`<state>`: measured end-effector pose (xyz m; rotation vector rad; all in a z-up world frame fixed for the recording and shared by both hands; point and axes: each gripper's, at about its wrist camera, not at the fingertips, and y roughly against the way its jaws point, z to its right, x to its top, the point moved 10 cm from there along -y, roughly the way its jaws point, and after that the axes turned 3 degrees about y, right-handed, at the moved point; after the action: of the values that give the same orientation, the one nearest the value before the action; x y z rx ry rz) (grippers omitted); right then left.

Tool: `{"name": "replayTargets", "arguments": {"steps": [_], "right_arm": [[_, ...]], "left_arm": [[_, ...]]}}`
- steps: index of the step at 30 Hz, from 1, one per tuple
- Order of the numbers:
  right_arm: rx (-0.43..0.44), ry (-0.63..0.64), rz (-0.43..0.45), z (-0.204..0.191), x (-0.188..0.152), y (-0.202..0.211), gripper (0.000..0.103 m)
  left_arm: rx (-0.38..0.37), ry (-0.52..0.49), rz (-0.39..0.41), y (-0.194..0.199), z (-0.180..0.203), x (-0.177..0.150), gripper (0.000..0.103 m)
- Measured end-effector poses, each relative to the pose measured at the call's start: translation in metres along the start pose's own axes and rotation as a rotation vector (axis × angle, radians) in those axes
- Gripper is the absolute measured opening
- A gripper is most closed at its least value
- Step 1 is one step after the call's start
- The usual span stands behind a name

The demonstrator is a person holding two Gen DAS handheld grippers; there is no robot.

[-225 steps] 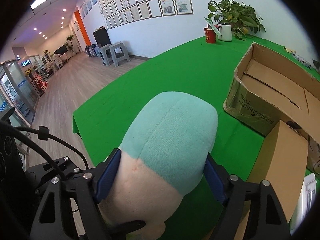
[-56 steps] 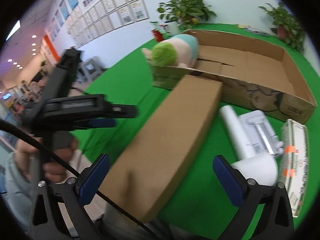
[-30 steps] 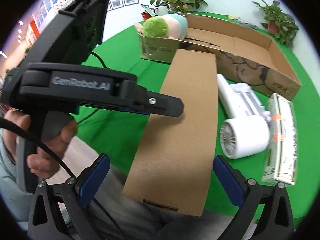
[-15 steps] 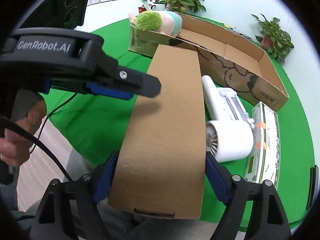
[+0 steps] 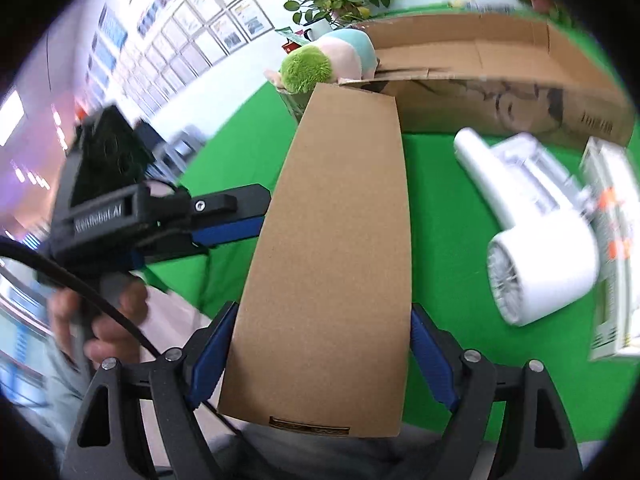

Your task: Organize objects

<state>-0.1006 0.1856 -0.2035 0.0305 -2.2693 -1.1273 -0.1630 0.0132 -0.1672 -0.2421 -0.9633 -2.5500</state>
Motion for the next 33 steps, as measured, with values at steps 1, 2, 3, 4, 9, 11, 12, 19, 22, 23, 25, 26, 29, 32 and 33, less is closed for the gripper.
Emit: {"name": "replayTargets", "arguments": {"steps": [1, 2, 3, 4, 9, 11, 12, 19, 22, 23, 25, 26, 29, 32, 33], "right_arm": [[0.021, -0.013, 0.0, 0.001, 0.0, 0.0, 0.082], [0.037, -0.024, 0.0, 0.001, 0.0, 0.0, 0.082], [0.062, -0.043, 0.0, 0.001, 0.001, -0.001, 0.082], [0.079, -0.057, 0.0, 0.002, 0.001, -0.001, 0.082], [0.15, -0.098, -0.01, 0.002, 0.0, -0.006, 0.082], [0.185, -0.106, -0.021, 0.002, 0.0, -0.007, 0.082], [0.195, -0.107, -0.023, 0.002, -0.001, -0.008, 0.082], [0.252, -0.16, -0.035, 0.015, -0.002, -0.005, 0.084], [0.209, -0.133, -0.026, 0.019, -0.004, 0.004, 0.086], [0.191, -0.121, -0.024, 0.02, -0.004, 0.006, 0.086], [0.14, -0.083, -0.015, 0.022, -0.002, 0.011, 0.086], [0.11, -0.063, -0.008, 0.025, -0.001, 0.014, 0.086], [0.005, 0.004, 0.021, 0.03, 0.002, 0.024, 0.086], [-0.052, 0.066, 0.051, 0.024, 0.004, 0.033, 0.086], [-0.07, 0.089, 0.058, 0.021, 0.004, 0.035, 0.086]], "left_arm": [[0.002, 0.0, -0.003, -0.002, 0.001, 0.0, 0.049], [0.008, -0.003, -0.004, -0.002, 0.001, 0.001, 0.049], [0.024, -0.004, -0.005, -0.002, 0.0, 0.002, 0.049], [0.033, -0.001, -0.004, -0.002, -0.002, 0.003, 0.049], [0.046, 0.007, -0.003, -0.006, -0.003, -0.002, 0.05], [0.019, -0.008, -0.008, -0.008, 0.007, -0.003, 0.048], [0.017, -0.016, -0.01, -0.008, 0.011, -0.005, 0.048], [0.071, -0.033, -0.01, -0.012, 0.023, -0.008, 0.031], [0.097, -0.037, -0.008, -0.012, 0.029, -0.008, 0.023], [0.105, -0.04, -0.008, -0.012, 0.032, -0.009, 0.02], [0.115, -0.051, -0.013, -0.014, 0.036, -0.01, 0.016], [0.119, -0.059, -0.016, -0.017, 0.04, -0.011, 0.014], [0.123, -0.073, -0.026, -0.023, 0.05, -0.013, 0.011], [0.126, -0.088, -0.028, -0.033, 0.061, -0.011, 0.008], [0.122, -0.093, -0.03, -0.035, 0.065, -0.011, 0.007]]}}
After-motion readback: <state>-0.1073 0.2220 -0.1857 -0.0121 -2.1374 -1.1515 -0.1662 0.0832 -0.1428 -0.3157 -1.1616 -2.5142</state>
